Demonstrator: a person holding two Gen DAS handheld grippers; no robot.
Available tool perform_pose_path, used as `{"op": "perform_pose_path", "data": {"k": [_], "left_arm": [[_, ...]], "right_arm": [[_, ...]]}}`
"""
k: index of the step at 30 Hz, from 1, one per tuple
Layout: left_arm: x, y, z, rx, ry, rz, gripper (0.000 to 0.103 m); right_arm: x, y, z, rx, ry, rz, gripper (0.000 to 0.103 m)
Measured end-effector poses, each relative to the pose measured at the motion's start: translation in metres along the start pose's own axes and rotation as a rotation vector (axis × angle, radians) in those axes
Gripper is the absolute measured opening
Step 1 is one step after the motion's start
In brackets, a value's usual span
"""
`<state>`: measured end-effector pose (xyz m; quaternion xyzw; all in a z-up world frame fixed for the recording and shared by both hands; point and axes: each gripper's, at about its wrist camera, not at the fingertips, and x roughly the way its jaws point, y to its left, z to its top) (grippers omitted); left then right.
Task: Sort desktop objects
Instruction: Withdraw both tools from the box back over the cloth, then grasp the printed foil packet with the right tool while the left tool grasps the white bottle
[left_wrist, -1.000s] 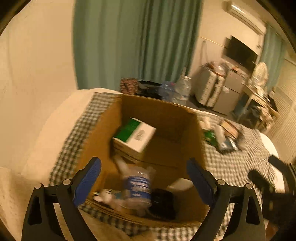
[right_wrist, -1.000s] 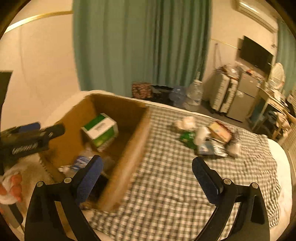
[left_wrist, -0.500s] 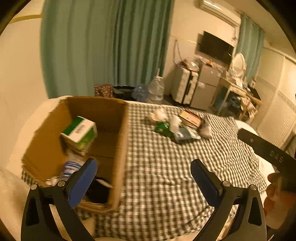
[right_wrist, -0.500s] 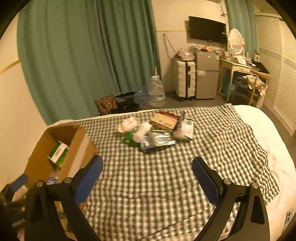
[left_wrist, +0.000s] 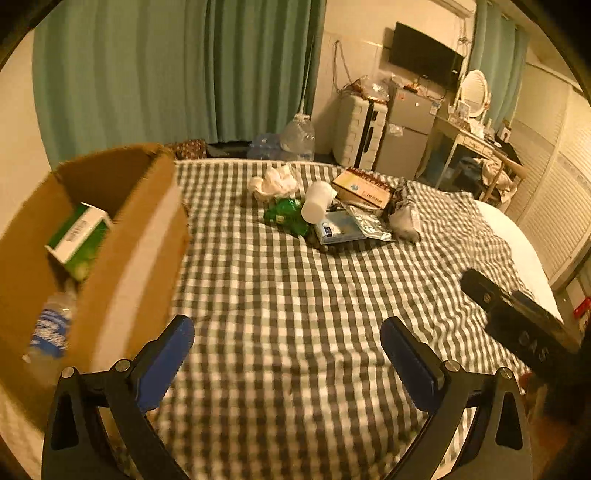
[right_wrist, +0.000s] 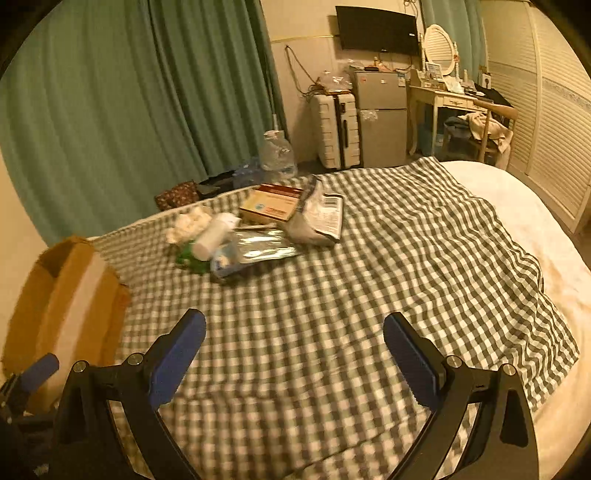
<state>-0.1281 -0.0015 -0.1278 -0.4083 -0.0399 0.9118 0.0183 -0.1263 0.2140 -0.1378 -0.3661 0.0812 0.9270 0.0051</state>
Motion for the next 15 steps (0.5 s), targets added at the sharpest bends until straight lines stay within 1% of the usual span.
{"op": "perform_pose_path", "data": {"k": [3, 5, 7, 9, 11, 13, 15], "left_arm": [[0.029, -0.006, 0.011, -0.011, -0.002, 0.013, 0.103], [0.052, -0.009, 0.023, -0.026, 0.000, 0.013, 0.103], [0.071, -0.009, 0.034, -0.043, -0.001, 0.009, 0.103], [0.088, -0.012, 0.045, -0.046, -0.014, 0.009, 0.103], [0.104, -0.017, 0.060, -0.003, -0.066, 0.029, 0.103], [0.121, -0.025, 0.078, 0.066, -0.111, 0.052, 0.103], [0.140, -0.031, 0.093, 0.125, -0.108, 0.044, 0.103]], "right_arm": [[0.021, -0.011, 0.002, 0.007, 0.001, -0.007, 0.097], [0.041, -0.022, 0.009, 0.045, 0.016, -0.008, 0.097], [0.058, -0.028, 0.015, 0.079, 0.023, 0.015, 0.097], [0.074, -0.030, 0.022, 0.081, 0.019, 0.027, 0.097], [0.094, -0.025, 0.033, 0.023, 0.005, 0.016, 0.097], [0.112, -0.021, 0.043, -0.020, -0.004, 0.005, 0.097], [0.129, -0.020, 0.056, -0.039, -0.014, 0.006, 0.097]]}}
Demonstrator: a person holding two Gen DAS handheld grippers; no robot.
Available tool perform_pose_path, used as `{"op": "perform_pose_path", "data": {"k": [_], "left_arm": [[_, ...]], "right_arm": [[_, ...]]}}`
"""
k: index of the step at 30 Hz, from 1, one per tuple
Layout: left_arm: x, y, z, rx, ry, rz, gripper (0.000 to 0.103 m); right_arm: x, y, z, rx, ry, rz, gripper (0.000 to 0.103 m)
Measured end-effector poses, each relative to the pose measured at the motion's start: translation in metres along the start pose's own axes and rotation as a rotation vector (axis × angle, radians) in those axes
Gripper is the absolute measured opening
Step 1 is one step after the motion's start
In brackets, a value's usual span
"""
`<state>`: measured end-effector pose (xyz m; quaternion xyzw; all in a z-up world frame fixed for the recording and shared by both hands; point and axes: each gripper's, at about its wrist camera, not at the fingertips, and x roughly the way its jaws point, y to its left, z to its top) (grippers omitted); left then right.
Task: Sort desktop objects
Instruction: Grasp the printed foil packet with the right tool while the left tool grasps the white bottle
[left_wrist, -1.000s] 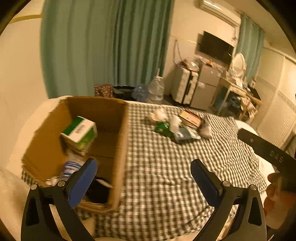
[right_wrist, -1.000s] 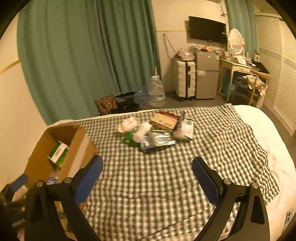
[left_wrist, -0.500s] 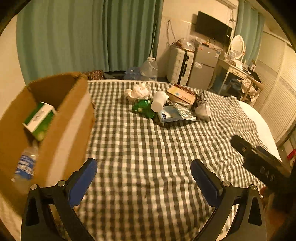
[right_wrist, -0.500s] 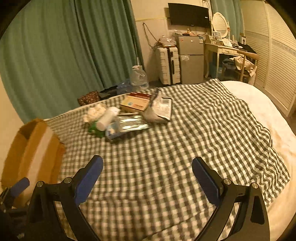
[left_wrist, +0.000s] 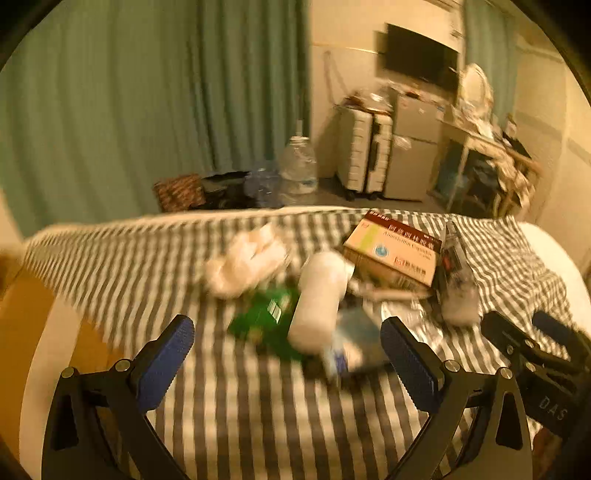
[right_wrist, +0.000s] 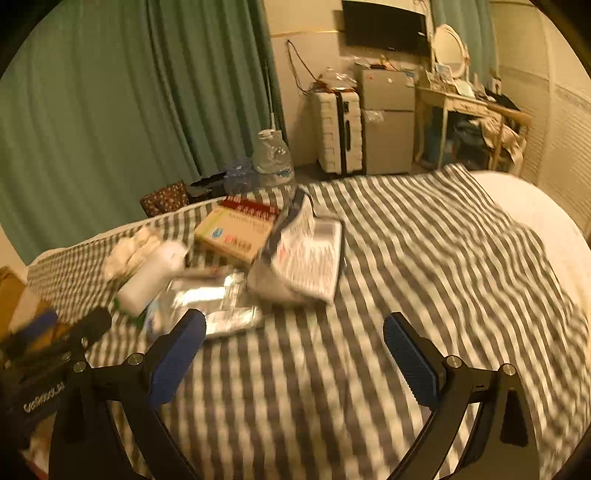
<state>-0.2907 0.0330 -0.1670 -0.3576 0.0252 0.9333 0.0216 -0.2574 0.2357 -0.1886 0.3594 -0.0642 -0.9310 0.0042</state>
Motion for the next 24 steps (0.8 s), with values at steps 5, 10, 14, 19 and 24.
{"op": "perform_pose_path", "data": {"k": [5, 10, 14, 19, 24], "left_arm": [[0.016, -0.002, -0.011, 0.096, -0.057, 0.037, 0.103], [0.034, 0.003, -0.016, 0.057, -0.007, -0.040, 0.103], [0.037, -0.001, -0.023, 0.107, -0.018, -0.027, 0.103], [0.030, 0.000, -0.017, 0.109, -0.040, -0.013, 0.103], [0.023, -0.002, 0.000, 0.114, -0.075, -0.021, 0.103]], "right_arm": [[0.035, 0.000, 0.020, -0.025, -0.015, -0.016, 0.097], [0.063, 0.002, 0.015, -0.055, 0.035, -0.008, 0.076], [0.079, 0.005, 0.010, -0.070, 0.085, 0.001, 0.061], [0.062, 0.003, 0.006, -0.074, 0.051, 0.013, 0.018], [0.047, 0.000, 0.005, -0.084, 0.055, -0.001, 0.016]]}}
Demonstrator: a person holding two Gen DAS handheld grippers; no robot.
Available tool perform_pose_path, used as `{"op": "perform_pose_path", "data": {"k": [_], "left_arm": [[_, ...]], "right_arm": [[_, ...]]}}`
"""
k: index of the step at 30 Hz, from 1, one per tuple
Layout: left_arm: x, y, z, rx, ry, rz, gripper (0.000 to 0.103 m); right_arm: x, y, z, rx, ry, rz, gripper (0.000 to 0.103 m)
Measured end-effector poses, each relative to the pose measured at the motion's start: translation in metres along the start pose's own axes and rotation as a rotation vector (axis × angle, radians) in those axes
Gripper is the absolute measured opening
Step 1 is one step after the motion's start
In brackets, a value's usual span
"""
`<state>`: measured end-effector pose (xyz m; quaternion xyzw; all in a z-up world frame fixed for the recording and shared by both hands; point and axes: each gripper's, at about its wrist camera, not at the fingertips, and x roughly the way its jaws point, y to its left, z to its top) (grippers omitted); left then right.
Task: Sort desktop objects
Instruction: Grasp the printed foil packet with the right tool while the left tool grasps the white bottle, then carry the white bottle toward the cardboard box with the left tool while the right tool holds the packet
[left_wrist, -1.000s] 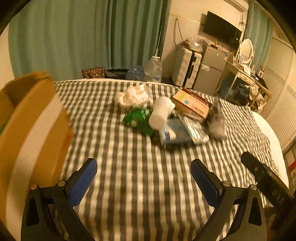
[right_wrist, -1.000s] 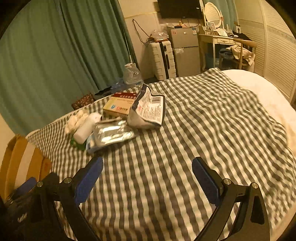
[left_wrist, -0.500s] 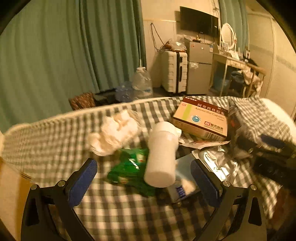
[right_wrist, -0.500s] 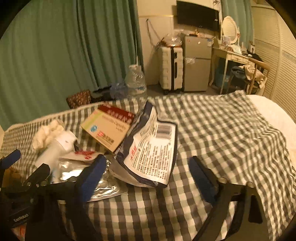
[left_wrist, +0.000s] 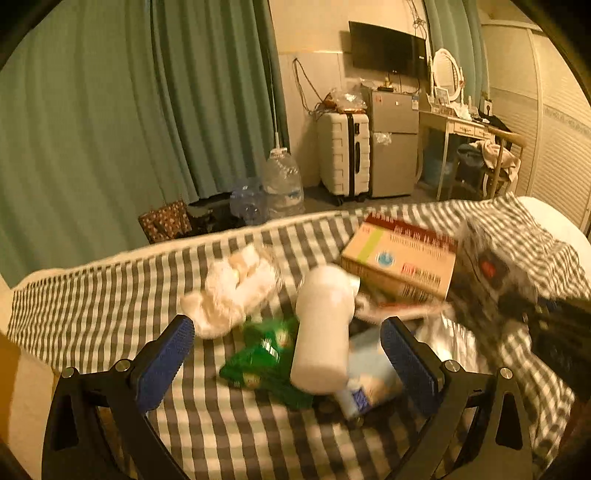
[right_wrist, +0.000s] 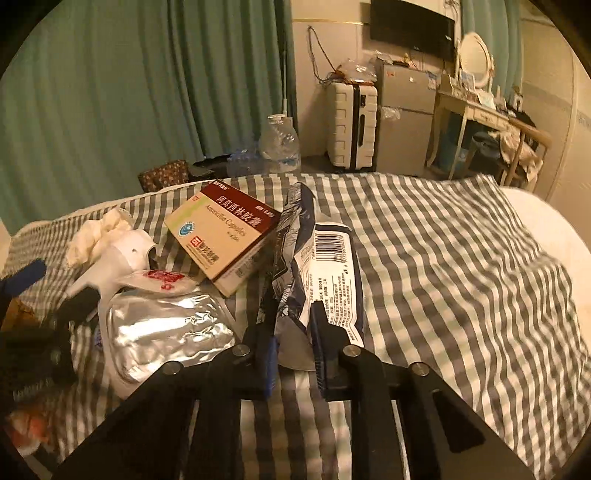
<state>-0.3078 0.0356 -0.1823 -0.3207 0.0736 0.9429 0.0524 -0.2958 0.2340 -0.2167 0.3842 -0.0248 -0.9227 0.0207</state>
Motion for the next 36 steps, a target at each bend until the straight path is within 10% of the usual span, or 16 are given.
{"op": "perform_pose_path", "data": {"k": [4, 11, 28, 31, 36], "left_arm": [[0.015, -0.008, 0.006, 0.087, 0.029, -0.039, 0.094], [0.042, 0.019, 0.001, -0.008, 0.178, -0.058, 0.032], [-0.110, 0.040, -0.021, -0.108, 0.229, -0.113, 0.031], [-0.148, 0.042, -0.025, -0.102, 0.207, -0.133, 0.012], [-0.194, 0.042, -0.021, -0.100, 0.187, -0.157, 0.010]], "right_arm": [[-0.015, -0.008, 0.003, 0.033, -0.007, 0.030, 0.016], [-0.037, -0.026, 0.012, 0.078, -0.042, 0.049, 0.016], [-0.135, -0.045, -0.022, 0.115, -0.028, 0.029, 0.016], [-0.160, -0.039, -0.032, 0.094, -0.024, 0.038, 0.016], [-0.196, -0.023, -0.048, 0.086, -0.023, 0.090, 0.016]]}}
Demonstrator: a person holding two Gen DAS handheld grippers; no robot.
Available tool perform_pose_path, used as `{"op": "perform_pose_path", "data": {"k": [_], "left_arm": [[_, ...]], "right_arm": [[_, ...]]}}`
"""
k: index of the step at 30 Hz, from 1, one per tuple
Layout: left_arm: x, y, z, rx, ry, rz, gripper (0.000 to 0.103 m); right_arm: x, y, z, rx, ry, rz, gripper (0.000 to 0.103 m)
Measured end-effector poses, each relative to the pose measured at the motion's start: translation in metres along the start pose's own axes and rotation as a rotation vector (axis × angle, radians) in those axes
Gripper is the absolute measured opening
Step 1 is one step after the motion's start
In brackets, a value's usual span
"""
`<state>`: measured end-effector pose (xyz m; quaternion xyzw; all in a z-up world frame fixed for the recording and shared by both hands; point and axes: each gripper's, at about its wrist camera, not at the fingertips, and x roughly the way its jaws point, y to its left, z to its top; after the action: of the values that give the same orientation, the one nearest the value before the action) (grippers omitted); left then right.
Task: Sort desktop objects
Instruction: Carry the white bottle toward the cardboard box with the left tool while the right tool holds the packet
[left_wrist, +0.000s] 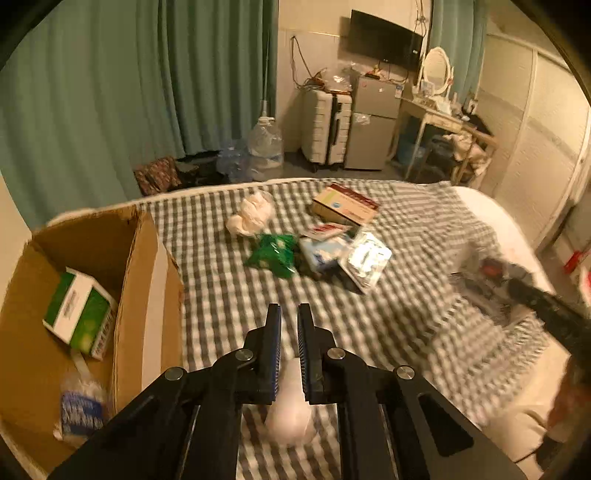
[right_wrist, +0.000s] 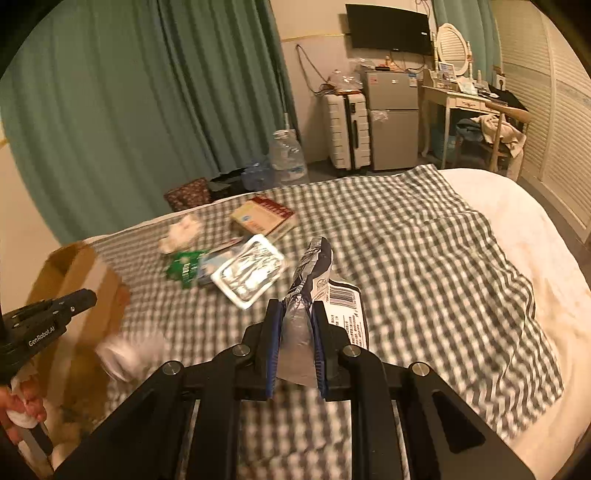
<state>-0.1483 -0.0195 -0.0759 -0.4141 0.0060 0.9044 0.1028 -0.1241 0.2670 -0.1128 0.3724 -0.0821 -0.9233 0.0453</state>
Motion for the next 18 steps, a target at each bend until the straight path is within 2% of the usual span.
{"op": "perform_pose_path", "data": {"k": [2, 4, 5, 6, 9, 12, 16, 17, 18], "left_arm": [[-0.006, 0.001, -0.009, -0.012, 0.015, -0.032, 0.011], [-0.005, 0.000, -0.021, 0.002, 0.038, -0.043, 0.019], [-0.003, -0.001, -0.030, 0.010, 0.047, -0.033, 0.032], [-0.001, 0.000, -0.035, 0.011, 0.051, -0.027, 0.049], [0.013, -0.003, -0.063, -0.008, 0.088, -0.014, 0.055], [0.030, 0.001, -0.085, -0.082, 0.144, -0.035, 0.063], [0.047, 0.004, -0.111, -0.149, 0.196, -0.024, 0.063], [0.051, 0.004, -0.115, -0.158, 0.219, -0.013, 0.060], [0.054, 0.005, -0.115, -0.164, 0.230, -0.003, 0.039]], "right_arm": [[-0.013, 0.010, -0.004, -0.013, -0.004, 0.022, 0.016], [-0.024, 0.020, -0.008, -0.039, -0.015, 0.026, 0.016], [-0.028, 0.023, -0.009, -0.051, -0.020, 0.025, 0.016], [-0.031, 0.026, -0.012, -0.059, -0.023, 0.026, 0.016], [-0.032, 0.030, -0.019, -0.070, -0.013, 0.031, 0.016], [-0.026, 0.030, -0.022, -0.074, 0.010, 0.030, 0.016], [-0.019, 0.028, -0.026, -0.075, 0.027, 0.030, 0.016], [-0.018, 0.027, -0.027, -0.071, 0.034, 0.032, 0.016], [-0.017, 0.026, -0.028, -0.066, 0.039, 0.032, 0.016]]}}
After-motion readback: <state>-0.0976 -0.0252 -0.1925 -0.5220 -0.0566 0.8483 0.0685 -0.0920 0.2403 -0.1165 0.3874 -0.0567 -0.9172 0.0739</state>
